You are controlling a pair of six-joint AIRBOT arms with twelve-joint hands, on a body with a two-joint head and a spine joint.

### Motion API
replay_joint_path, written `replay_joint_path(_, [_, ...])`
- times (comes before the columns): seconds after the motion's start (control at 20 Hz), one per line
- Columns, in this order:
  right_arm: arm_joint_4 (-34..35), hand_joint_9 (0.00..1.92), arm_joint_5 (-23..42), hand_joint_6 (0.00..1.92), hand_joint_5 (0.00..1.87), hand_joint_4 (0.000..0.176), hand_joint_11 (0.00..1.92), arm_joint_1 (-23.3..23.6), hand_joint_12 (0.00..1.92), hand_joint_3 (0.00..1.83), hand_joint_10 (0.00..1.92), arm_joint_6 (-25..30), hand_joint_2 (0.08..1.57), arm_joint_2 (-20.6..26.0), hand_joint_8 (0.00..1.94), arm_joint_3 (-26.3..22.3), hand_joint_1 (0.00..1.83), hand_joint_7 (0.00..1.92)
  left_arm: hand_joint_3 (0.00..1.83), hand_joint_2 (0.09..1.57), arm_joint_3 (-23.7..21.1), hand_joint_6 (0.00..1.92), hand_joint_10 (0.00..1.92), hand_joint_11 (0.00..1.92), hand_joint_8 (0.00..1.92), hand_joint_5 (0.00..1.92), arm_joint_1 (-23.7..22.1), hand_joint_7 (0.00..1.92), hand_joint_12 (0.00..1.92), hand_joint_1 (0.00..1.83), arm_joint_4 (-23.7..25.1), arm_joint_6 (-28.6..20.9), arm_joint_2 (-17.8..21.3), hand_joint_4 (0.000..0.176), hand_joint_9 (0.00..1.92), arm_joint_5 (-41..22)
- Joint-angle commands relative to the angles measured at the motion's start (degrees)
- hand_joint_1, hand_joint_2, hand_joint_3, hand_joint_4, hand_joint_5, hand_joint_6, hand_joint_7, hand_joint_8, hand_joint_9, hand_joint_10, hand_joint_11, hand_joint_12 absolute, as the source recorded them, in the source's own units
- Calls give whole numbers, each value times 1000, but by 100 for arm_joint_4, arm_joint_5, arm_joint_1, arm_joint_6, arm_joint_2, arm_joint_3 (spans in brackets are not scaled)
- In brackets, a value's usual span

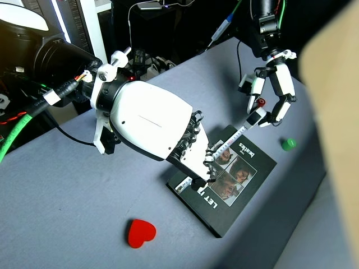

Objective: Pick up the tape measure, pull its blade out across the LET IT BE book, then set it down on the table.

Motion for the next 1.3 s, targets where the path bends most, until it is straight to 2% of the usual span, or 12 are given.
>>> replay_joint_path(0.0, [-400, 752, -244, 0, 705, 0, 352, 36, 1013, 0, 31, 28, 1134, 26, 9, -24, 793, 785, 0, 1132, 51, 867, 1323, 924, 1074, 882, -27, 936, 1158, 1375, -204, -66, -30, 0, 917, -659])
replay_joint_path(0.3, [-413, 727, -251, 4, 702, 0, 352, 22, 996, 0, 16, 28, 1132, 24, 0, -27, 786, 765, 0, 1124, -171, 862, 1310, 916, 1022, 895, -91, 978, 1111, 1377, -205, -97, 117, 0, 907, -644])
replay_joint_path(0.6, [-448, 761, -331, 3, 692, 0, 372, -3, 998, 0, 28, 27, 1132, 15, 10, -28, 785, 778, 0, 1115, -730, 828, 1277, 932, 1009, 939, -363, 960, 1109, 1379, -204, 1, 529, 0, 942, -471])
replay_joint_path(0.8, [-457, 766, -389, 5, 697, 0, 373, -29, 998, 0, 28, 28, 1132, 12, 10, -31, 786, 782, 0, 1136, -1238, 928, 1289, 946, 1098, 856, -404, 901, 1105, 1374, -204, 54, 896, 0, 944, -339])
replay_joint_path(0.85, [-461, 764, -400, 7, 703, 0, 373, -39, 998, 0, 27, 28, 1132, 12, 10, -31, 786, 782, 0, 1109, -1331, 826, 1224, 964, 1014, 903, -378, 977, 1105, 1385, -204, 63, 957, 0, 1018, -335])
replay_joint_path(0.9, [-463, 763, -400, 8, 707, 0, 373, -42, 998, 0, 26, 27, 1132, 12, 10, -31, 786, 782, 0, 1097, -1420, 783, 1206, 951, 975, 920, -324, 1011, 1090, 1389, -205, 64, 1018, 0, 1033, -335])
replay_joint_path(0.95, [-463, 763, -400, 8, 708, 0, 383, -43, 1002, 0, 26, 27, 1132, 12, 9, -32, 786, 782, 3, 1124, -1496, 880, 1263, 946, 1053, 858, -245, 965, 1077, 1379, -215, 64, 1065, 0, 953, -351])
replay_joint_path(1.05, [-464, 764, -401, 9, 712, 0, 388, -45, 1004, 0, 25, 27, 1132, 13, 9, -35, 785, 783, 0, 1135, -1641, 921, 1299, 923, 1081, 849, 70, 958, 1074, 1375, -402, 64, 1134, 0, 900, -537])
replay_joint_path(1.25, [-514, 778, -402, 9, 716, 0, 398, -63, 1011, 0, 29, 28, 1131, 12, 14, -46, 783, 802, 0, 1128, -1786, 862, 1296, 921, 1082, 886, 752, 948, 1097, 1377, -888, 64, 1099, 0, 923, -1030])
